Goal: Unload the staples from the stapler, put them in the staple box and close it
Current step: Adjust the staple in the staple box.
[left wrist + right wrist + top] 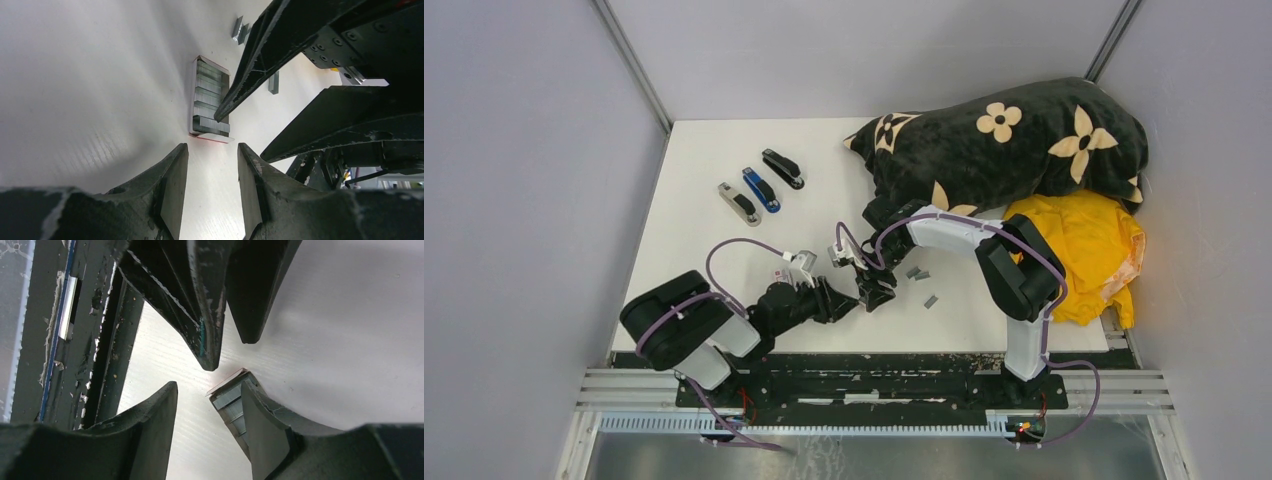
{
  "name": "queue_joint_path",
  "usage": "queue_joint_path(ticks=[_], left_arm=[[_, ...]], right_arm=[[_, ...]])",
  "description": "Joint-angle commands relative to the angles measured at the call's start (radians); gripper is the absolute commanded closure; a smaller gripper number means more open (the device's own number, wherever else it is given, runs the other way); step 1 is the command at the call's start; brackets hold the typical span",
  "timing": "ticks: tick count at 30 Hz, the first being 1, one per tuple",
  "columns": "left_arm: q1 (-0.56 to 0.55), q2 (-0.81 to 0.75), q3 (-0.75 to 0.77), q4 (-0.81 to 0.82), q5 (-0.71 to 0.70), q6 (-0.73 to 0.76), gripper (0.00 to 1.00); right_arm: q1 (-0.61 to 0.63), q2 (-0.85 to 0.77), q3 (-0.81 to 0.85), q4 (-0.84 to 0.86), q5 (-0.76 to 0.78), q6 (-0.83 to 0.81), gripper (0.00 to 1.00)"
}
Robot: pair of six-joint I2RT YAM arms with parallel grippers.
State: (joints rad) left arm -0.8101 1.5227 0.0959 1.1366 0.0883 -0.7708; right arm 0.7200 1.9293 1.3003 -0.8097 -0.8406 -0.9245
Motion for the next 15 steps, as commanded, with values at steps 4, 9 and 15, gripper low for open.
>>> queue_joint_path(ticks=[4, 9, 15], left_arm=[[0.033, 0.124, -0.002, 0.274, 0.073, -0.094, 0.51], [0.046, 0.162, -0.014, 0.333, 0.084, -0.105, 0.52], [0.048, 0.137, -0.022, 0.268, 0.031, -0.121, 0.55]], right_arm=[[0.003, -0.052, 0.037, -0.040, -0.055, -0.054, 0.45], [0.003, -0.061, 0.029, 0.009, -0.019, 0.018, 0.48], [0.001, -0.141, -0.014, 0.148, 0.165, 0.322, 0.56]])
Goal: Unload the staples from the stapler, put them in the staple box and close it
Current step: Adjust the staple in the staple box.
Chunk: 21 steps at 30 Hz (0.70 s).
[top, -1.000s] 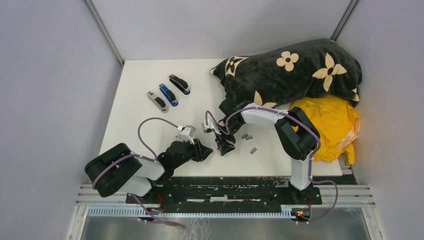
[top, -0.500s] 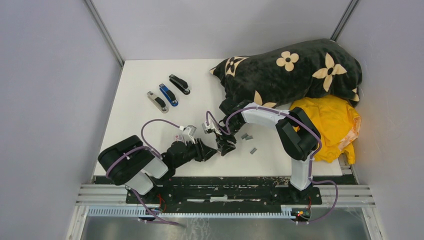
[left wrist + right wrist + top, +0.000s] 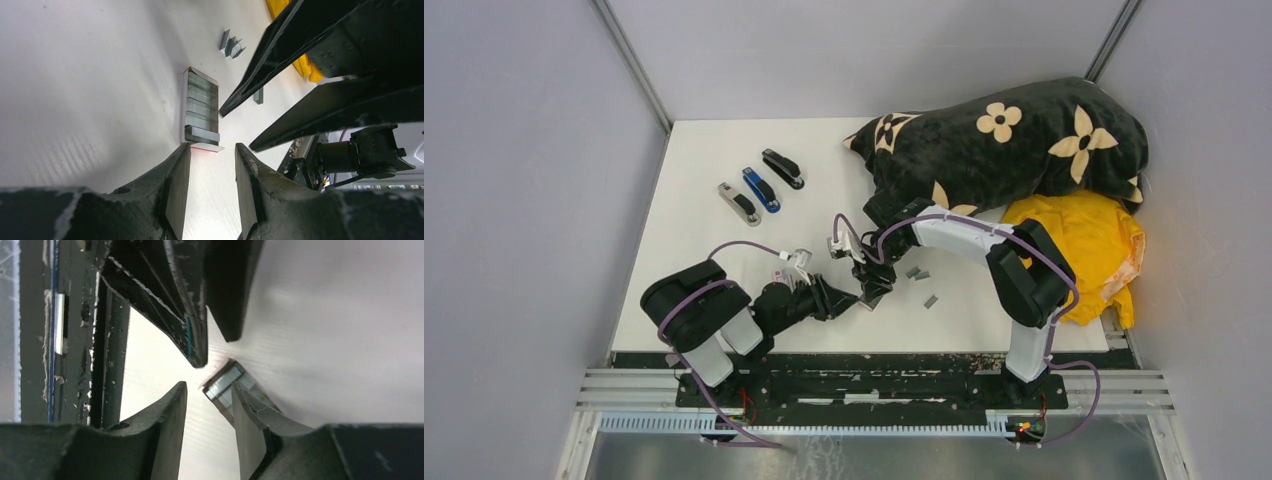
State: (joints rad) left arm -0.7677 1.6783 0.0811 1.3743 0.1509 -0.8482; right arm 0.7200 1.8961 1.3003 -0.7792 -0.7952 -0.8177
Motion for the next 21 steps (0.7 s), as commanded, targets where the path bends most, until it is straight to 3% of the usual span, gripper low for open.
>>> queue_joint_path(ticks=[1, 11, 15, 21], left_arm=[[0.005, -0.031, -0.005, -0.015, -0.042, -0.055, 0.56], [-0.121, -0.241, 0.007, -0.389, -0.284, -0.143, 0.51], [-0.154, -0.271, 0.006, -0.435, -0.344, -0.170, 0.51], [-0.177, -0.241, 0.008, -0.408, -0.362, -0.193, 0.51]], right_arm=[[0.001, -0.123, -0.019, 0.129, 0.155, 0.255, 0.59], [0.038, -0.258, -0.161, 0.186, 0.424, 0.478, 0.75], [0.062, -0.215, -0.149, 0.190, 0.492, 0.511, 0.81], [0.113, -0.169, -0.124, 0.185, 0.514, 0.532, 0.82]])
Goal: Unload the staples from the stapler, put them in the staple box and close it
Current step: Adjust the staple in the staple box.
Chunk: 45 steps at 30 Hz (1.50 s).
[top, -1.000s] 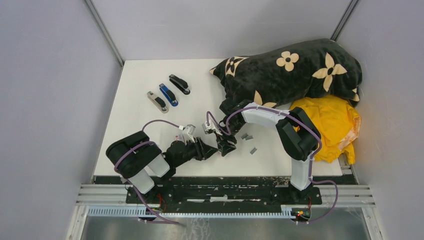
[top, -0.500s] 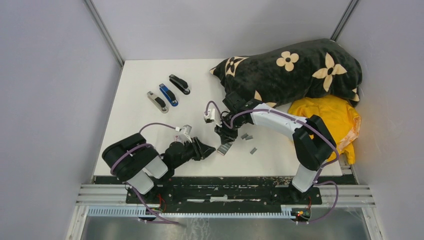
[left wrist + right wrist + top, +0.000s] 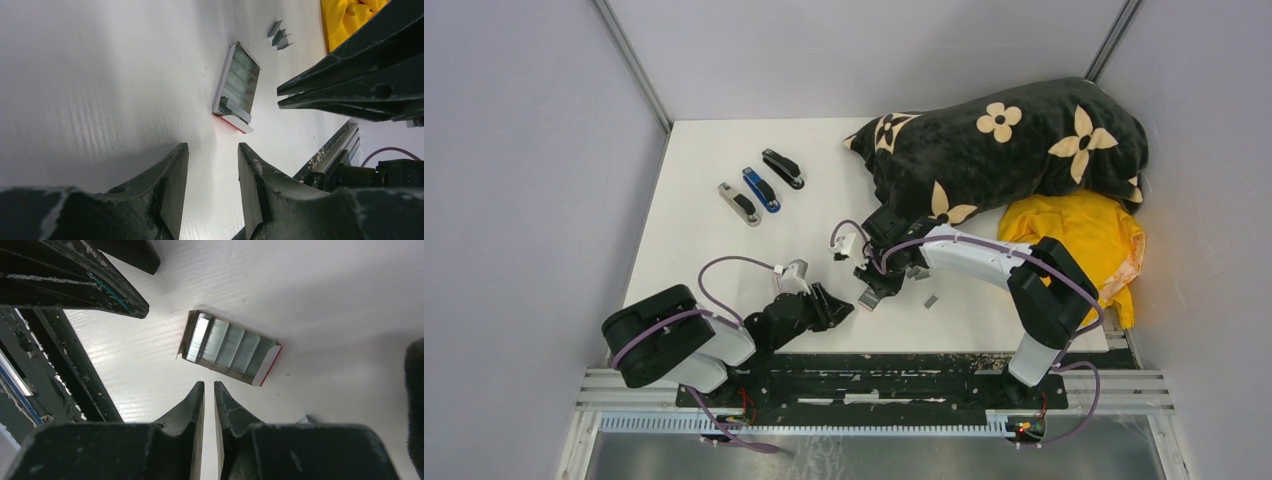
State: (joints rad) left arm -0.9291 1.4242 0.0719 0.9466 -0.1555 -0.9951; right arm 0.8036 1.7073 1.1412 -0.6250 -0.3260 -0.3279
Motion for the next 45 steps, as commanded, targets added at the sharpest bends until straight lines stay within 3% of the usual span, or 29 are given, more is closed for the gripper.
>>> queue_joint_path(ticks=[1, 15, 28, 36, 45], left_arm=[[-0.019, 0.022, 0.018, 0.035, -0.052, -0.048, 0.51], [-0.022, 0.053, -0.008, 0.080, -0.065, -0.073, 0.51], [-0.021, 0.050, -0.043, 0.106, -0.073, -0.098, 0.64], [-0.022, 0.137, -0.034, 0.182, -0.035, -0.112, 0.74], [-0.021, 0.241, -0.034, 0.305, -0.009, -0.131, 0.75]], right_arm=[[0.033, 0.027, 0.038, 0.032, 0.045, 0.046, 0.82], [0.087, 0.076, 0.073, 0.032, 0.074, 0.070, 0.80], [0.110, 0.102, 0.086, 0.028, 0.083, 0.073, 0.79], [0.116, 0.110, 0.090, 0.028, 0.097, 0.072, 0.78], [0.118, 0.067, 0.097, 0.017, 0.097, 0.053, 0.73]])
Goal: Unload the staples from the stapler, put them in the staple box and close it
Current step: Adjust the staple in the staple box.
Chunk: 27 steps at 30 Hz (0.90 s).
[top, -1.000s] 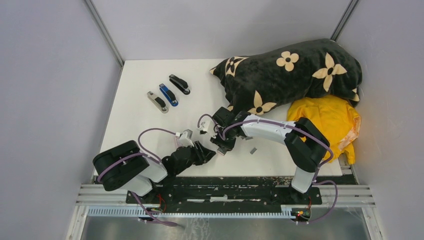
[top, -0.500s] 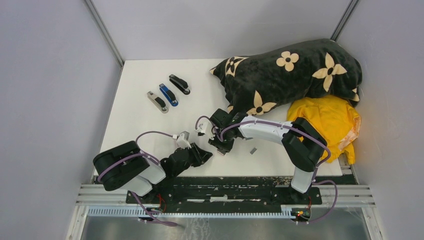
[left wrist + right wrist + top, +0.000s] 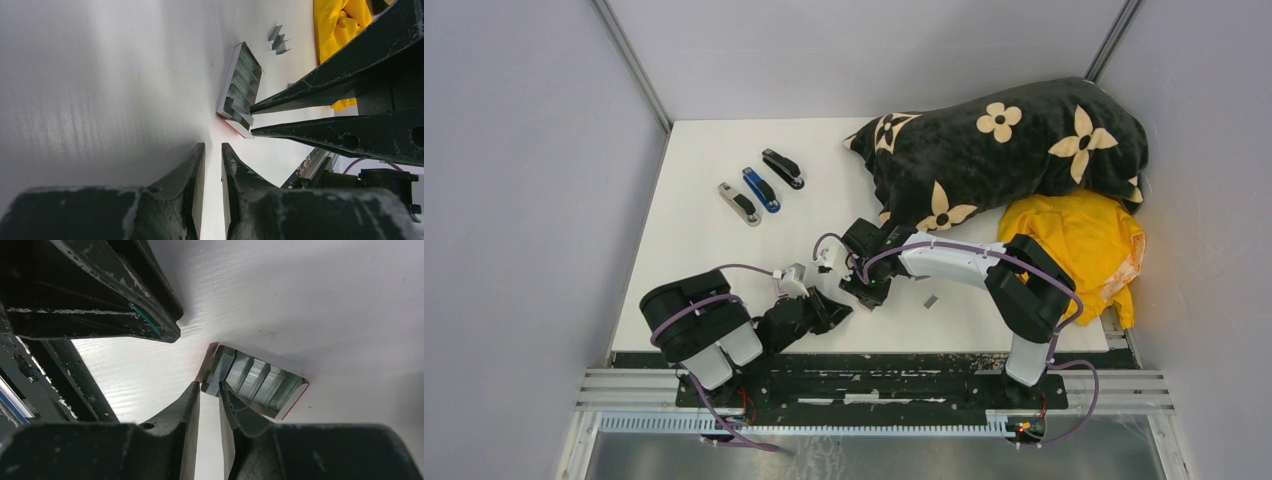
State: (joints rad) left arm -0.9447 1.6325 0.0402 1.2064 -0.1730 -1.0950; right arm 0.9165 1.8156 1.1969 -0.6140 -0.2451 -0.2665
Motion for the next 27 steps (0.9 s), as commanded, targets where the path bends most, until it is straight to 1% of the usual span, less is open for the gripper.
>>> queue_joint_path(ticks=[1, 9, 18, 27], left_arm=[[-0.005, 0.035, -0.001, 0.044, 0.007, -0.032, 0.75], [-0.005, 0.039, 0.000, 0.042, 0.008, -0.030, 0.75], [-0.006, 0.044, 0.002, 0.044, 0.011, -0.029, 0.74], [-0.006, 0.052, 0.003, 0.053, 0.014, -0.028, 0.74]], right_arm=[[0.005, -0.049, 0.040, 0.009, 0.024, -0.011, 0.73], [0.004, -0.040, 0.037, 0.008, 0.060, -0.017, 0.75], [0.005, -0.019, 0.039, 0.004, 0.061, -0.017, 0.76], [0.005, -0.001, 0.045, -0.004, 0.047, -0.016, 0.73]])
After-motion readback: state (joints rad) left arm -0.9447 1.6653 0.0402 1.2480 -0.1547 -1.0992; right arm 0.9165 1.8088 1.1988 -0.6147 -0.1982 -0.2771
